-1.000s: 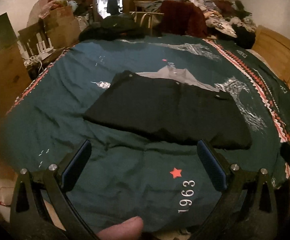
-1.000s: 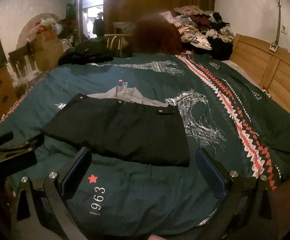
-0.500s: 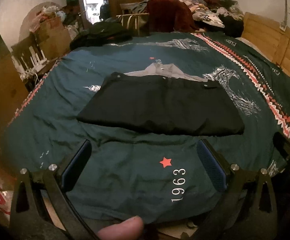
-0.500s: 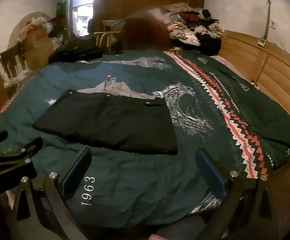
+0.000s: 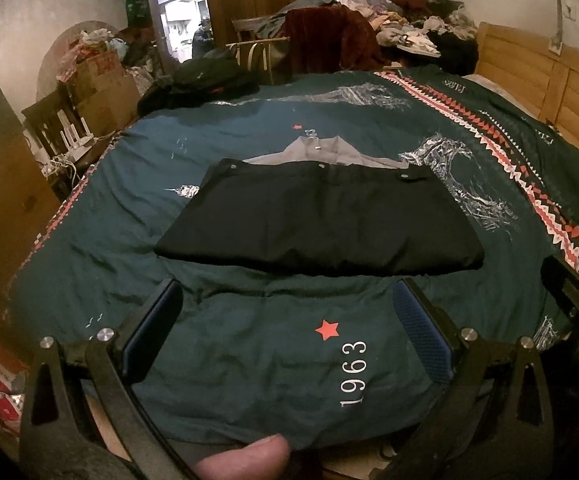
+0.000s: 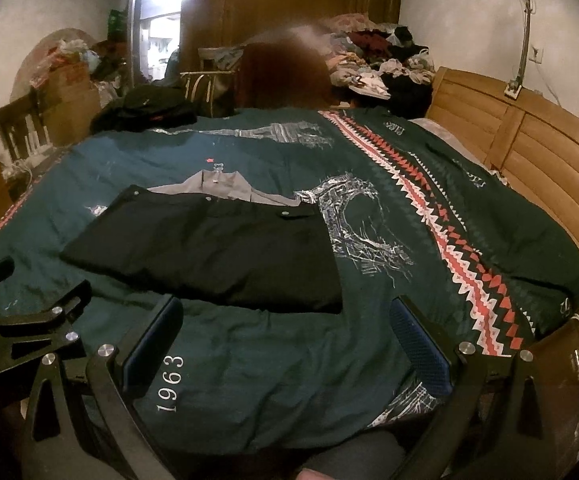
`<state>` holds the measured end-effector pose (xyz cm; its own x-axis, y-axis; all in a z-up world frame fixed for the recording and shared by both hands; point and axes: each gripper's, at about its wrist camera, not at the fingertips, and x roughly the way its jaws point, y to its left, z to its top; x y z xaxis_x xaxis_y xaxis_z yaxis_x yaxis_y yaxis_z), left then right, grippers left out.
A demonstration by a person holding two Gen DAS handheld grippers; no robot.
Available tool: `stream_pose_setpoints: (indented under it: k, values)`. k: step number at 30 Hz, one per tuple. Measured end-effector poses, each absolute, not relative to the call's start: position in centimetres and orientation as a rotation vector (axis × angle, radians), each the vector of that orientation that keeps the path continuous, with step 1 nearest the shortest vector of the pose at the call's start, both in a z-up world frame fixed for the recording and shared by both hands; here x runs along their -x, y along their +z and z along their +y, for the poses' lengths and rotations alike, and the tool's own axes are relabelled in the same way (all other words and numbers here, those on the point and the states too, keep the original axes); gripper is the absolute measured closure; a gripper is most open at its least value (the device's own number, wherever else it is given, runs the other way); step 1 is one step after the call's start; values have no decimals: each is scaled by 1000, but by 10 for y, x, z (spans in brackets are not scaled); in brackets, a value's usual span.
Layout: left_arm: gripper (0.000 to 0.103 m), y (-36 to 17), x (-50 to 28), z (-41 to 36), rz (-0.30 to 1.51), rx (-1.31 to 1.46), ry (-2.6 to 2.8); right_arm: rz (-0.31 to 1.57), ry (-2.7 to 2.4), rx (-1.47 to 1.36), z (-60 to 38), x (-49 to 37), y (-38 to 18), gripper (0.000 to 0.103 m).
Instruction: Fold large clothes
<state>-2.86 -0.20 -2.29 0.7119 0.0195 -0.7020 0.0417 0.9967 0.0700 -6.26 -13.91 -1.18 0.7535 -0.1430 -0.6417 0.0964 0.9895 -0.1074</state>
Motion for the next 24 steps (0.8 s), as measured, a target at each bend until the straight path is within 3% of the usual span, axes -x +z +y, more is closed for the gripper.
stream_pose_setpoints:
  k: [24]
  values:
    - [0, -17, 27, -4, 750, -83, 16, 681, -113, 84, -134, 63, -6, 0]
